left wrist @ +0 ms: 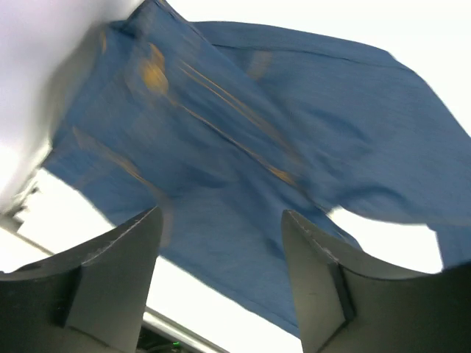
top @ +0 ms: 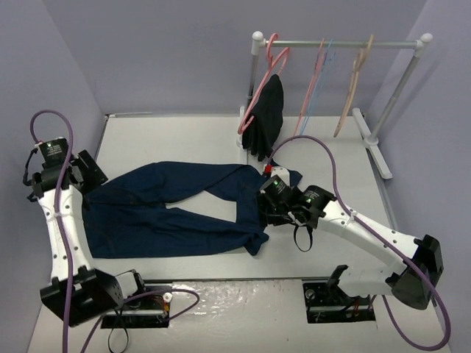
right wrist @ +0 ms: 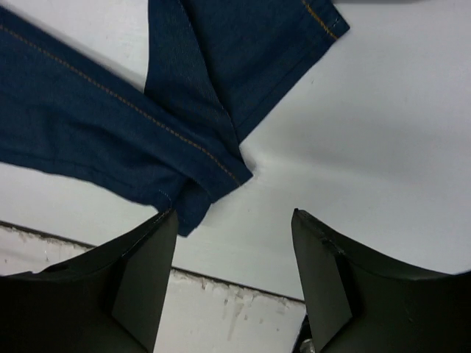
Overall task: Place the trousers on the hanger
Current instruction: Flatten out the trousers at the center of the board.
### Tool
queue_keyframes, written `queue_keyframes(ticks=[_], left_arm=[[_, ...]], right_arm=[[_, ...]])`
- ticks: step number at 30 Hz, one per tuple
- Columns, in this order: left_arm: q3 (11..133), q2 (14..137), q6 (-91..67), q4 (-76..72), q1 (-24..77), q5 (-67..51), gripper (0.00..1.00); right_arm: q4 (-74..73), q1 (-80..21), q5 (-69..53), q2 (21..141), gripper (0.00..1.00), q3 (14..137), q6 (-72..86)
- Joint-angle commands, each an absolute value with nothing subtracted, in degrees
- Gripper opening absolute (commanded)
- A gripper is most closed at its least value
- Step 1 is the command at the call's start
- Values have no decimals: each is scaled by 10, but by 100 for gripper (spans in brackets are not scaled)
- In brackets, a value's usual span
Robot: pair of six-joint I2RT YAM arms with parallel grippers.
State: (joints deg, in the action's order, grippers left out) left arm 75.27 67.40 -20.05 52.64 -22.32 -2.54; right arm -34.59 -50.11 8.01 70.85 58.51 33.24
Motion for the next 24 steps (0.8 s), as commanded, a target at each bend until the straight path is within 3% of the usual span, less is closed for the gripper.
queue_keyframes(ticks=[1, 6, 11, 19, 21, 24], left_arm=[[729, 610, -193, 549, -154, -32, 69], [709, 578, -183, 564, -123, 61, 78], [665, 570, -207, 538, -93, -58, 79], [538, 533, -295, 492, 48, -78, 78], [503, 530, -314, 475, 74, -81, 78], [476, 531, -325, 454, 89, -80, 78]], right_arm=[[-232, -490, 47, 776, 59, 598, 292], [-155, -482, 41, 854, 59, 613, 261], [-99, -472, 69, 926, 58, 621, 255], [-35, -452, 32, 982, 48, 610, 247], [-31, -450, 34, 987, 38, 600, 248], [-29, -446, 49, 965, 7, 586, 250]])
